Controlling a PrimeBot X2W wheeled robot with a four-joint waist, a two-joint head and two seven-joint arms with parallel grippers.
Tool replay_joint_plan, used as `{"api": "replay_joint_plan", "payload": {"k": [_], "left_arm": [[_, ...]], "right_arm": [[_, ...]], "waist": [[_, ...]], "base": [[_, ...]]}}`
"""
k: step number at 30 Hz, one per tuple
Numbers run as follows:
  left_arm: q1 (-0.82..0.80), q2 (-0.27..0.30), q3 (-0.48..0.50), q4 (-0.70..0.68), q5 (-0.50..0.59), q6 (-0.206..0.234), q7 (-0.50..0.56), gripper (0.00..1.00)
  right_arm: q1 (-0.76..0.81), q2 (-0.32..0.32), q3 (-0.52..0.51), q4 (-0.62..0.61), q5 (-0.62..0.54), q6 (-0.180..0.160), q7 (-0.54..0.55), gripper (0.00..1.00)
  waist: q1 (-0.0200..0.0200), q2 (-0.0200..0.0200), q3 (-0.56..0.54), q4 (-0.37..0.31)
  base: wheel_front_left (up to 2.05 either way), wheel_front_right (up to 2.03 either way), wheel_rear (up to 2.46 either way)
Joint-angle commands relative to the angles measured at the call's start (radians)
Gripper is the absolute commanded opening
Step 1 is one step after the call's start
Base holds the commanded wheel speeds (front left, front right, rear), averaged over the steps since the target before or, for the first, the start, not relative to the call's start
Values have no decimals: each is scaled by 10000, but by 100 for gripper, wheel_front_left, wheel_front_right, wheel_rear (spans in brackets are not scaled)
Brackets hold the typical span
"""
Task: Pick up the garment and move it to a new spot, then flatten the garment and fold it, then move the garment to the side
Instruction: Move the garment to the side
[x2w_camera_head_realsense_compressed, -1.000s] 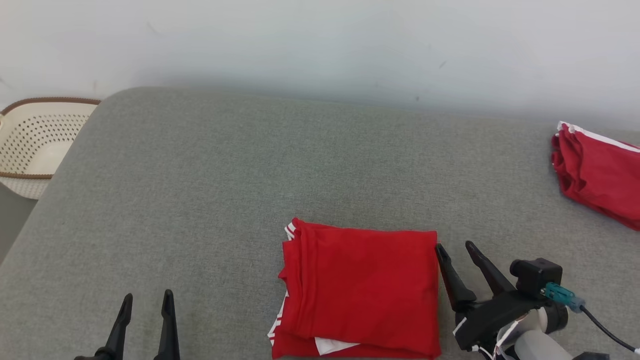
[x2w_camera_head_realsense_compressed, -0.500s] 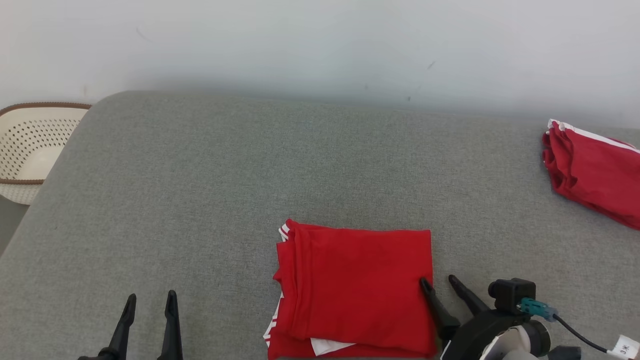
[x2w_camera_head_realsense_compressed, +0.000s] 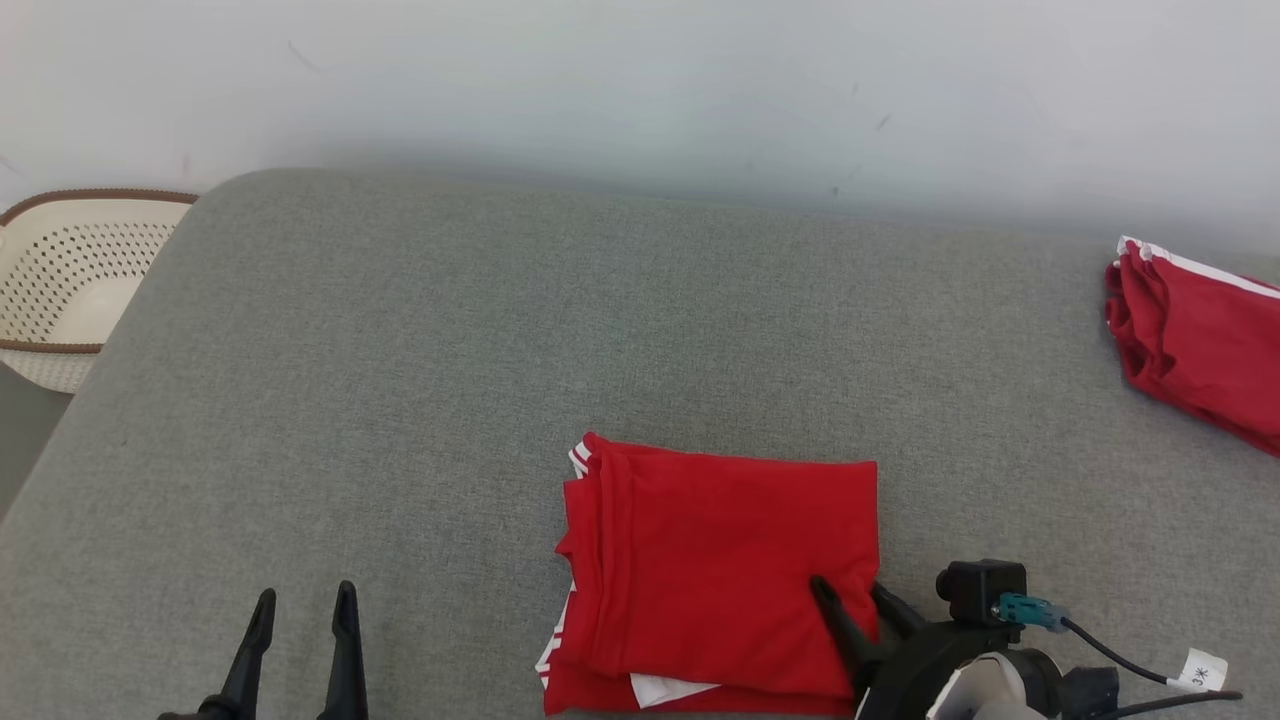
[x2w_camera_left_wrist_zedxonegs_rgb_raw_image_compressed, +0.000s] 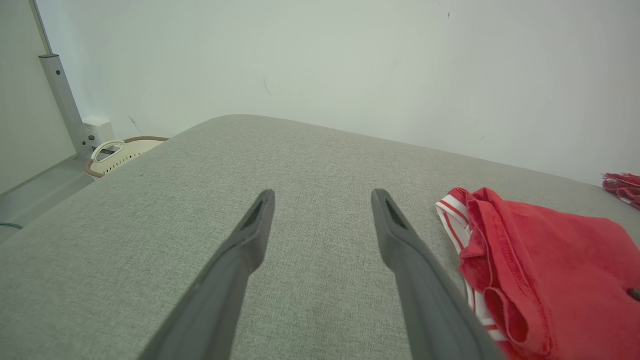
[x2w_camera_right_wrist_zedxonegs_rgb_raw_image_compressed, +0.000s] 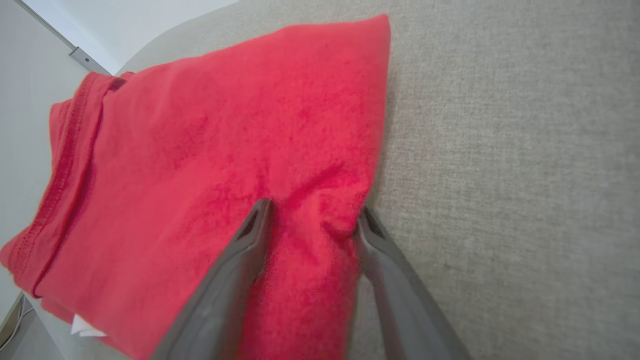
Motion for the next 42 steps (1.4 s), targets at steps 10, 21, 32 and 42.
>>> {"api": "replay_joint_plan", "payload": {"k": [10,21,32,42], "left_arm": [[-2,6,100,-33,-84,69,-32,100],[-245,8,173,-216,13,9,-30,100],[-626,3,525,-717,372,-156,-30,100],[-734,54,1000,-1304,775,-358,-23,100]], "right_arm": [[-964,-315,222,379,-22,-8,-679,0],[-3081,-1212,-1,529,-424,-7,-744,0],[-5103,-2543,274,923,-730,-8,-608,0],[-6258,-3406,348,1210,-731,-7,-434,0]], "waist": [[1,0,83,-173],[1,0,703,-516],[1,0,1727,-998],[1,0,2358,-1374]], "base": [[0,0,0],[0,0,0],[0,0,0],[0,0,0]]}}
